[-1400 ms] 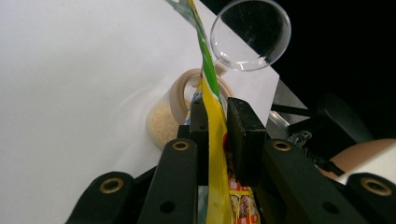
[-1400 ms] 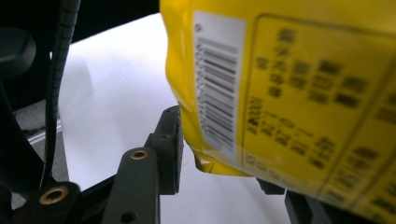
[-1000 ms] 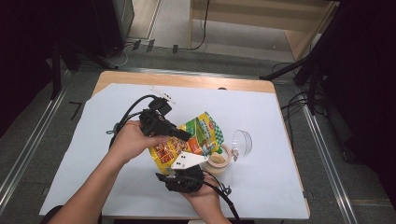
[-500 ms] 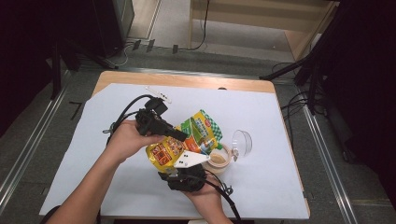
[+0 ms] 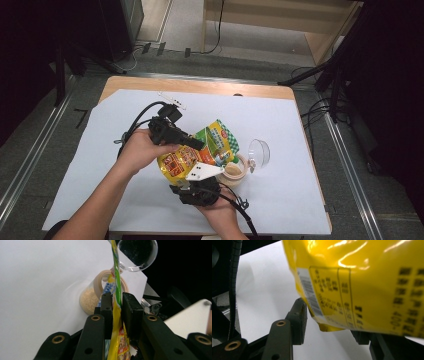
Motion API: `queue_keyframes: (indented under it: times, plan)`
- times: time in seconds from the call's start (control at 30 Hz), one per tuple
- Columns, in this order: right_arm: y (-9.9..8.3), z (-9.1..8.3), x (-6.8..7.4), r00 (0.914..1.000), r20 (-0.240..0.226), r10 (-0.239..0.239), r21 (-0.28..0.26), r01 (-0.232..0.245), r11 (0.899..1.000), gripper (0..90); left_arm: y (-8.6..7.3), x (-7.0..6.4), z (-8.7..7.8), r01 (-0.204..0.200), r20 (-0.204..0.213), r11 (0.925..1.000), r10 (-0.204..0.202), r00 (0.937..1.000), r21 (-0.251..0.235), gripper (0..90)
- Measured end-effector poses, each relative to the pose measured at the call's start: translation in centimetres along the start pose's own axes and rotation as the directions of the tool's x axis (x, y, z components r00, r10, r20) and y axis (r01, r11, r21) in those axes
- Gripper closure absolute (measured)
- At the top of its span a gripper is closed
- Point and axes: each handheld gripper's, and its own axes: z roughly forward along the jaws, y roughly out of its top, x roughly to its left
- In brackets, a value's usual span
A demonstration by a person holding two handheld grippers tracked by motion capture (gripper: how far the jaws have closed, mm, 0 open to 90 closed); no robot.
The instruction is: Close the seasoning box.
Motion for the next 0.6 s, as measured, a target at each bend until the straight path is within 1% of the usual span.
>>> queue_keyframes:
  times: [0.07, 0.1, 0.17, 0.2, 0.33, 0.43, 0.47, 0.53, 0.6]
  plan:
    - [-0.08, 0.07, 0.08, 1.0000, 0.002, -0.002, 0.006, 0.002, 1.000, 55.1, 0.16, -0.01, 0.31, -0.002, 0.007, 1.0000, 0.002, 1.0000, -0.010, 79.7]
    - [-0.11, 0.14, 0.13, 1.0000, -0.005, -0.001, 0.012, 0.002, 1.000, 55.5, 0.24, -0.01, 0.45, -0.015, 0.009, 0.9998, 0.015, 0.9999, -0.012, 79.7]
    - [-0.18, 0.33, 0.31, 1.0000, -0.005, -0.008, 0.027, 0.008, 1.000, 55.3, 0.42, -0.10, 0.61, -0.021, -0.004, 0.9997, 0.021, 0.9998, -0.008, 79.9]
    - [-0.25, 0.43, 0.39, 0.9999, 0.000, -0.016, 0.030, 0.016, 0.999, 55.2, 0.46, -0.11, 0.62, -0.020, -0.005, 0.9998, 0.020, 0.9998, -0.007, 80.2]
    - [-0.29, 0.54, 0.42, 0.9999, -0.007, -0.012, 0.031, 0.012, 0.999, 55.3, 0.47, 0.06, 0.49, -0.015, 0.003, 0.9999, 0.015, 0.9999, -0.009, 81.6]
    - [-0.31, 0.61, 0.57, 0.9998, -0.012, -0.018, 0.034, 0.019, 0.999, 55.1, 0.41, 0.16, 0.18, -0.008, 0.023, 0.9999, 0.008, 0.9997, -0.014, 83.7]
    - [-0.33, 0.65, 0.62, 0.9997, -0.011, -0.021, 0.031, 0.022, 0.999, 54.6, 0.39, 0.21, 0.04, -0.013, 0.032, 0.9998, 0.013, 0.9994, -0.016, 84.7]
    - [-0.41, 0.77, 0.67, 0.9998, -0.014, -0.017, 0.032, 0.017, 0.999, 53.5, 0.33, 0.28, -0.19, -0.016, 0.052, 0.9997, 0.017, 0.9985, -0.017, 86.7]
    - [-0.53, 0.98, 0.70, 0.9999, -0.014, -0.004, 0.027, 0.004, 1.000, 52.9, 0.28, 0.33, -0.23, -0.016, 0.058, 0.9998, 0.017, 0.9982, -0.014, 87.9]
